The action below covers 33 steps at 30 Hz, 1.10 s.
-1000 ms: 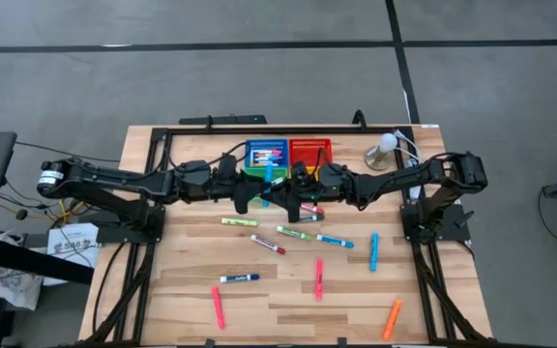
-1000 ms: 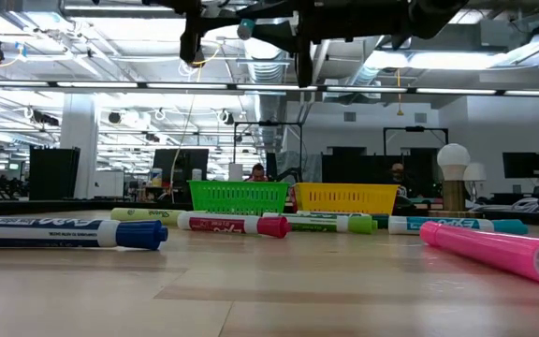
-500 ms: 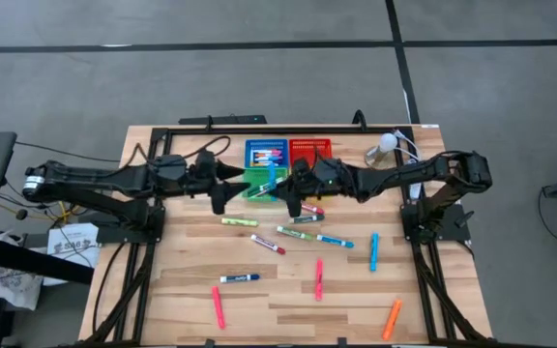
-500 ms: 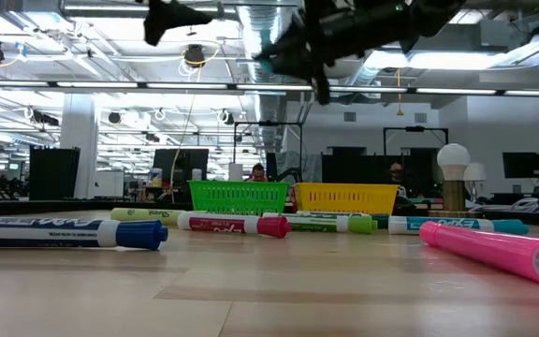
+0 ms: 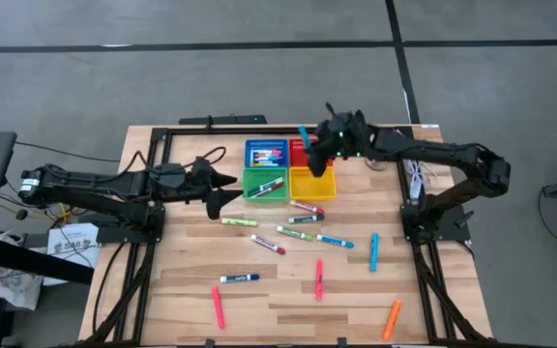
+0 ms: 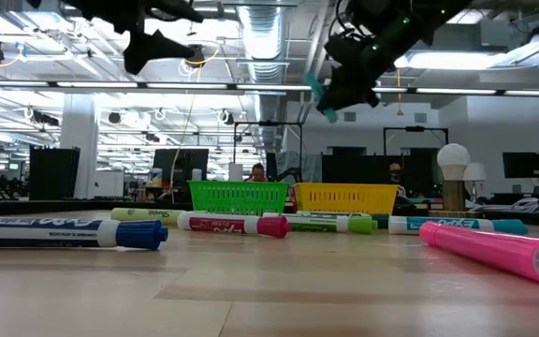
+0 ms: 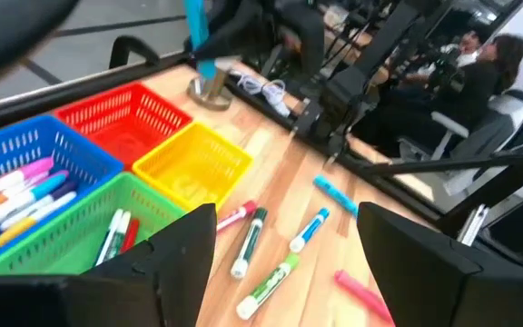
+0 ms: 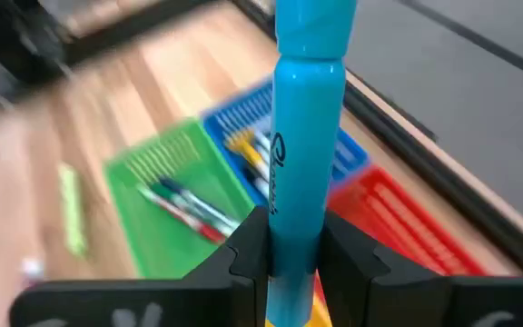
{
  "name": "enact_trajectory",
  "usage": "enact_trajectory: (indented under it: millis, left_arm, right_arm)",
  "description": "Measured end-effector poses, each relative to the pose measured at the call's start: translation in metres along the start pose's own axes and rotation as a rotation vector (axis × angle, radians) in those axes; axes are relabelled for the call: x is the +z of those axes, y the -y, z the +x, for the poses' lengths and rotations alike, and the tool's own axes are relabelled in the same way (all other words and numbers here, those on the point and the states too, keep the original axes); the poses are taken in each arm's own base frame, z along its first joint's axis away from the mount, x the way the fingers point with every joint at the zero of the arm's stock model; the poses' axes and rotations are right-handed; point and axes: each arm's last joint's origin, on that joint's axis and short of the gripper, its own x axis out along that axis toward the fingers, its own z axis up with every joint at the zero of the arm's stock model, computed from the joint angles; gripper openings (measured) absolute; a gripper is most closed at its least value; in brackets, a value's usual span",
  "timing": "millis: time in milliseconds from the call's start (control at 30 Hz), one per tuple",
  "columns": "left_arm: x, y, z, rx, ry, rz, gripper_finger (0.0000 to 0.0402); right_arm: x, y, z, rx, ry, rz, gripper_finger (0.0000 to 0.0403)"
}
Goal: Pick & Place Markers
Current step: Put the left large light blue highlighter into the red bin
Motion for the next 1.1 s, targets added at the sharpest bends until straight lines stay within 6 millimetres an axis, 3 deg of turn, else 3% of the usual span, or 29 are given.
enact_trajectory:
  millis: [167, 333, 800, 1100]
  left_arm:
    - [-0.010, -0.005, 0.002, 0.022, -0.020, 0.007, 0.0264]
    - [-0.013, -0.008, 0.003, 0.066, -0.002, 0.008, 0.0264]
    - [-0.010, -0.009, 0.003, 0.102, 0.045, 0.000, 0.0263]
    - [-0.009, -0.009, 0.003, 0.096, 0.056, -0.006, 0.0263]
  right_arm:
    - [0.015, 0.019, -0.002, -0.055, -0.131, -0.083, 0.0061]
    - [0.026, 0.029, 0.012, -0.064, -0.250, -0.175, 0.0061]
    - [0.008, 0.052, 0.084, -0.010, -0.627, -0.419, 0.0063]
    - [-0.003, 0.078, 0.107, -0.013, -0.745, -0.451, 0.0065]
